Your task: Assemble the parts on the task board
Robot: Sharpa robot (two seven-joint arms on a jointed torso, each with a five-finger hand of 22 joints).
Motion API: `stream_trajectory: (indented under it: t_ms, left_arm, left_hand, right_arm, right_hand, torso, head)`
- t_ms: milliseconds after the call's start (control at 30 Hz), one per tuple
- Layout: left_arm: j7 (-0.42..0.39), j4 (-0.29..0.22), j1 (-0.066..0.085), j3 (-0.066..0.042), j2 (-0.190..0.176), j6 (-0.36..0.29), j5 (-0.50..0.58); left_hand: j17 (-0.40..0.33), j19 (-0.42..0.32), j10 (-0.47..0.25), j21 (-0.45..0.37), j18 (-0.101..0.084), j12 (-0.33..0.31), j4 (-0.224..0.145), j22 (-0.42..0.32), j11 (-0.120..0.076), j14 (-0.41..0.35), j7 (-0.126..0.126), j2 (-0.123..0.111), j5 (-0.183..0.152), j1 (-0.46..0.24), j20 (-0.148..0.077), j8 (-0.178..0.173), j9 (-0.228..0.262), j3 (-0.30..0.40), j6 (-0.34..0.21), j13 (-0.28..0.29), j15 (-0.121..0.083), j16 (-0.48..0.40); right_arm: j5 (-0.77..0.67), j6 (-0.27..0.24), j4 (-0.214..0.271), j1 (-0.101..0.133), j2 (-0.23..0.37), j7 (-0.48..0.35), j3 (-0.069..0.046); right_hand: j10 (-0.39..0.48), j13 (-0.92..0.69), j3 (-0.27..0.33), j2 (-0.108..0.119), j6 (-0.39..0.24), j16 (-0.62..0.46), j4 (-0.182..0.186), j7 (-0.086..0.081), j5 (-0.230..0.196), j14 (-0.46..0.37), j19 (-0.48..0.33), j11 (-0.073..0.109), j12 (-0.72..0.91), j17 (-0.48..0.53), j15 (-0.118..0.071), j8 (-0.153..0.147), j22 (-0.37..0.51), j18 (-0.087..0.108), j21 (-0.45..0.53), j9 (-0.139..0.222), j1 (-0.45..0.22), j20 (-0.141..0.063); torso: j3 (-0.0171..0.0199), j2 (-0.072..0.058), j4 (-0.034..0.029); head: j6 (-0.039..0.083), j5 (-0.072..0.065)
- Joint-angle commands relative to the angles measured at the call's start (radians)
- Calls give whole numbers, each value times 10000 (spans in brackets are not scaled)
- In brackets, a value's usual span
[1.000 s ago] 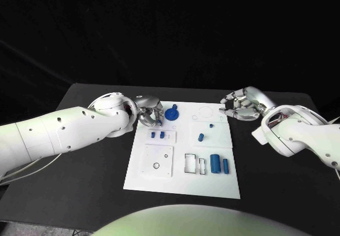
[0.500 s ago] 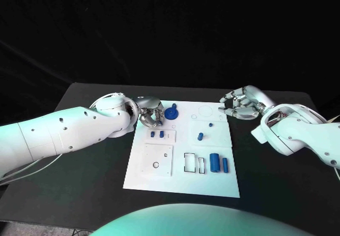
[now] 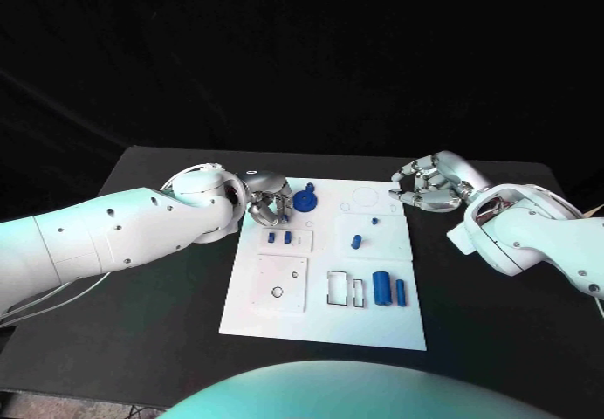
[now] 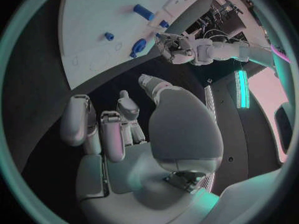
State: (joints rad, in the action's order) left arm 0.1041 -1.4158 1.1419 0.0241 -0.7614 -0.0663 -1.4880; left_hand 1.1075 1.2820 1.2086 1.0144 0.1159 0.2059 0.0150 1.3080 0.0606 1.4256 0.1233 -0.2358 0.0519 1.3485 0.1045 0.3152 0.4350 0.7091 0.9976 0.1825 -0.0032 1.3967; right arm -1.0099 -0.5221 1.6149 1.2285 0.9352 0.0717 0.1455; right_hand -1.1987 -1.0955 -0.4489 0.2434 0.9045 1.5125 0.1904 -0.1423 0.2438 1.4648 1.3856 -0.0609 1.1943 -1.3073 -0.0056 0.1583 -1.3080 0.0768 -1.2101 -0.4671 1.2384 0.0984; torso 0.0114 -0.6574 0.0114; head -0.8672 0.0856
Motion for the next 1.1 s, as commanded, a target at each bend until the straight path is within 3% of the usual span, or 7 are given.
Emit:
stream_trajectory:
  t_ms: [33, 800, 900, 1000, 1100]
  left_arm:
    - [144, 18, -18, 19, 17, 218, -144]
    - [-9, 102, -34, 92, 81, -33, -160]
    - [-52, 112, -35, 97, 95, 10, -127]
    - [-62, 122, -35, 102, 99, 28, -96]
    - [-58, 128, -35, 105, 95, 23, -83]
  left_hand:
    - [31, -59, 78, 22, -63, -62, -42, 1182, -2, -27, 13, 55, 22, -4, -11, -21, 14, -42, 92, 18, -17, -17]
    - [155, -25, 365, 162, -66, -153, -157, 1200, -91, 67, -42, 157, 100, 97, -74, 15, 91, -54, 404, 127, -103, 90]
    - [132, -38, 307, 167, -73, -280, -149, 1195, -53, 67, -11, 137, 95, 46, -70, -99, 63, -66, 300, 116, -77, 91]
    - [67, -34, 354, 221, -80, -461, -169, 1197, -35, 62, 60, 50, 102, -14, -50, -526, -94, -41, -257, 125, -52, 89]
    - [-98, -51, 206, 214, -85, -660, -136, 1190, 44, 3, 105, -3, 110, -102, -18, -621, -127, -32, -341, 78, -2, 32]
  right_arm:
    - [-78, 3, 16, -6, -3, -60, -2]
    - [-80, 2, 20, -6, 4, -49, -2]
    - [-80, 6, 18, -6, 2, -47, -2]
    - [-80, 7, 19, -6, 4, -45, -2]
    - [-80, 7, 19, -6, 6, -44, -2]
  right_hand:
    - [-50, 11, -31, -19, -44, -53, 2, 13, 55, 708, -69, 15, -3, -1366, -52, 60, -804, 60, 48, -12, 2, -9]
    - [-63, 40, -58, -7, -50, -61, -10, 15, 57, 710, -72, 19, -16, -1363, -57, 69, -789, 65, 90, -34, -1, -15]
    - [-63, 40, -58, -7, -50, -61, -10, 15, 57, 710, -72, 19, -16, -1363, -57, 69, -789, 65, 90, -34, -1, -15]
    - [-63, 40, -58, -7, -50, -61, -10, 15, 57, 710, -72, 19, -16, -1363, -57, 69, -789, 65, 90, -34, -1, -15]
    - [-47, 64, -59, -4, -52, -70, -11, 15, 54, 706, -82, 19, -34, -1347, -57, 69, -778, 69, 113, -36, -4, -16]
  torso:
    - [2, 3, 0]
    - [4, -1, 4]
    - [4, 1, 6]
    - [-1, -2, 5]
    - [-2, 0, 5]
  head:
    - [3, 8]
    - [0, 45]
    - [-6, 47]
    - [-6, 38]
    - [-1, 37]
